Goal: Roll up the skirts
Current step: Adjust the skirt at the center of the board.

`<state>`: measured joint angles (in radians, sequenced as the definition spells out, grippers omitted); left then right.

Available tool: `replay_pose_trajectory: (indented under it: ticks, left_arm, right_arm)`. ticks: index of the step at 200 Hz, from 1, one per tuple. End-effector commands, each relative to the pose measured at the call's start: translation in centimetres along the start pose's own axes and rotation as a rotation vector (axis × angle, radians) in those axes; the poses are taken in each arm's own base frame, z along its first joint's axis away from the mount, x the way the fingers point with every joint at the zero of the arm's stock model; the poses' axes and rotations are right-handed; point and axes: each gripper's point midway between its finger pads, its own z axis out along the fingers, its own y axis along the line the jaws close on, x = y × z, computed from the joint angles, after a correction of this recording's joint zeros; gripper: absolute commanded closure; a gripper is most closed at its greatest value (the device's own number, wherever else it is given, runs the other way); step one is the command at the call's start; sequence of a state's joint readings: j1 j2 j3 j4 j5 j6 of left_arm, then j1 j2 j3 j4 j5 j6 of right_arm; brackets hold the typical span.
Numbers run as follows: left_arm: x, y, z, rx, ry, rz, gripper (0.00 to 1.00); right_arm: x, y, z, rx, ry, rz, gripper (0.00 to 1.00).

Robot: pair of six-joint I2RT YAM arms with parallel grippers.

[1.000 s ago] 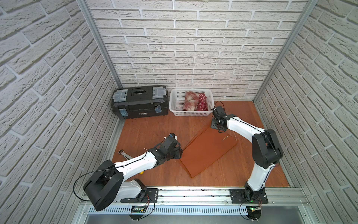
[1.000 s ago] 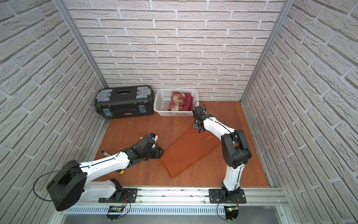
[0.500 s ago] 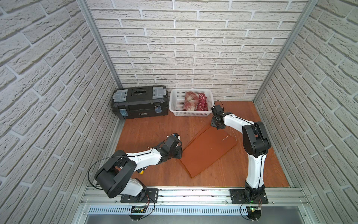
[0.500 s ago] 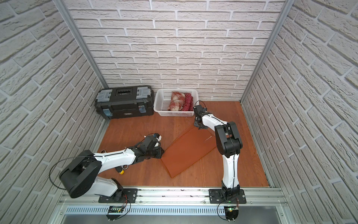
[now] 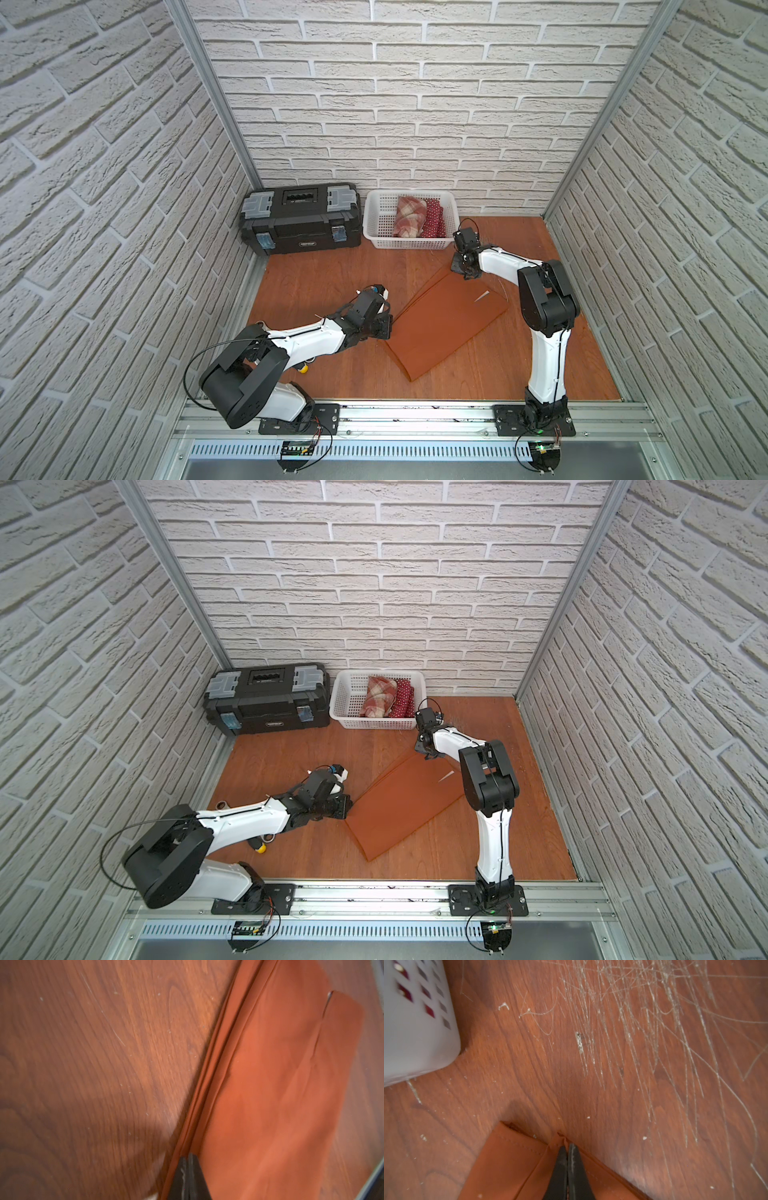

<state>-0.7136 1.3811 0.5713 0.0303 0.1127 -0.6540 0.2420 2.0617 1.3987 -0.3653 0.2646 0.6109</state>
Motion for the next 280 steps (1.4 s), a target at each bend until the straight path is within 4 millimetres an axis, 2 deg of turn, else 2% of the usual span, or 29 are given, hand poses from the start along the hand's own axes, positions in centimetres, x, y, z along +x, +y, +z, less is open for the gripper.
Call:
replay_pose_trajectory:
  ticks: [1, 32, 49, 58, 63, 85, 105, 131, 145, 179, 215, 253, 280]
  left_arm:
    - [-1.0, -0.7, -1.2, 0.025, -0.038, -0.007, 1.0]
    - [-0.7, -0.8, -2.1, 0.037, -0.052, -0.018, 1.0]
    - [0.2, 0.1, -2.1, -0.002, -0.022, -0.013, 1.0]
    - [0.8, 0.8, -2.2, -0.036, -0.001, -0.005, 0.76]
    - [1.2, 1.2, -2.2, -0.054, 0.012, -0.005, 0.68]
    - [2.6, 1.9, -2.0, -0.079, 0.059, 0.004, 0.55]
    - [3.7, 2.4, -1.7, -0.101, 0.088, 0.006, 0.53]
    - [3.8, 2.0, -1.4, -0.09, 0.074, 0.017, 0.59]
    - [3.2, 1.5, -1.4, -0.072, 0.049, 0.012, 0.77]
    - [2.8, 0.7, -1.7, -0.047, 0.03, 0.026, 1.0]
    - [2.9, 0.5, -2.5, -0.037, 0.02, 0.017, 1.0]
    - [3.1, -0.2, -4.5, -0.004, -0.01, -0.015, 1.0]
    - [4.3, 0.8, -5.0, -0.024, -0.018, -0.036, 1.0]
  right_arm:
    - [-1.9, 0.2, -3.5, -0.058, -0.078, 0.045, 0.98]
    - [-2.0, 0.5, -4.9, -0.087, -0.097, 0.049, 0.98]
    - [-1.9, 0.8, -5.0, -0.098, -0.092, 0.041, 0.98]
    - [-1.8, 1.0, -4.9, -0.103, -0.088, 0.038, 0.98]
    - [-1.6, 1.1, -4.9, -0.106, -0.084, 0.035, 0.98]
    - [-1.5, 1.5, -5.2, -0.117, -0.088, 0.028, 0.98]
    - [-1.5, 1.7, -5.2, -0.122, -0.086, 0.026, 0.98]
    - [-1.3, 1.9, -4.9, -0.123, -0.076, 0.02, 0.98]
    - [-1.1, 1.8, -4.7, -0.12, -0.068, 0.019, 0.98]
    - [-1.0, 1.8, -4.8, -0.119, -0.069, 0.018, 0.98]
    - [-1.1, 1.7, -5.3, -0.128, -0.078, 0.025, 0.98]
    - [-1.5, 1.8, -6.9, -0.147, -0.107, 0.022, 0.98]
    - [-1.7, 2.4, -6.8, -0.16, -0.102, 0.013, 0.98]
